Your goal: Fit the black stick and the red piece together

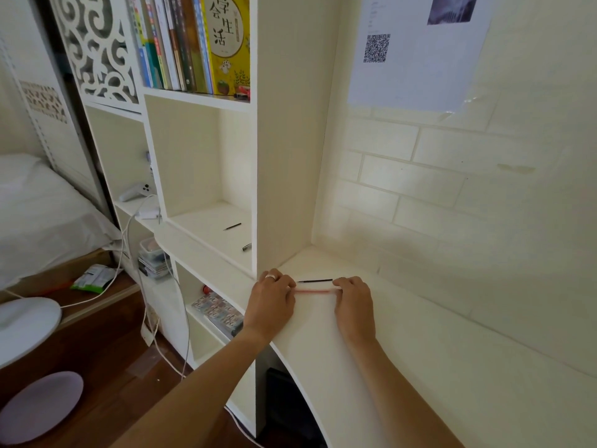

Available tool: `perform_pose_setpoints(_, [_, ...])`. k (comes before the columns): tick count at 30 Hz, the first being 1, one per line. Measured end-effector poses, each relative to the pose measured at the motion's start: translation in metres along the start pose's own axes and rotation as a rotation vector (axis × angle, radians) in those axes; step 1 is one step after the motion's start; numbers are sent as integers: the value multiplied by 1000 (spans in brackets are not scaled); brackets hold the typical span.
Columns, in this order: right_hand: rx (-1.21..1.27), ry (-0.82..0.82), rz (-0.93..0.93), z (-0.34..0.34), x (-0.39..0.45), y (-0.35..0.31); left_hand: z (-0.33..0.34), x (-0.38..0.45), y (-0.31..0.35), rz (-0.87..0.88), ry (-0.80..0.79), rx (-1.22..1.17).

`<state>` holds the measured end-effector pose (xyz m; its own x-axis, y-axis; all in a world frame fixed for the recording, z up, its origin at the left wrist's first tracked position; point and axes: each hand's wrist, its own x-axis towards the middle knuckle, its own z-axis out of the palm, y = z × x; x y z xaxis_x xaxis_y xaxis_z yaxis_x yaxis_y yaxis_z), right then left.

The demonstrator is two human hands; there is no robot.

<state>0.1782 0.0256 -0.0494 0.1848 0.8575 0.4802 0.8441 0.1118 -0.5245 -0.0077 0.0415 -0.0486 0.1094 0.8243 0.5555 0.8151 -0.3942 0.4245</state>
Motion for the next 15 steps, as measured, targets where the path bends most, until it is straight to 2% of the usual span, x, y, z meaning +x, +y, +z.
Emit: perform_pose_setpoints(15, [47,-18,2,1,4,5,0,1,0,-6,-15,-1])
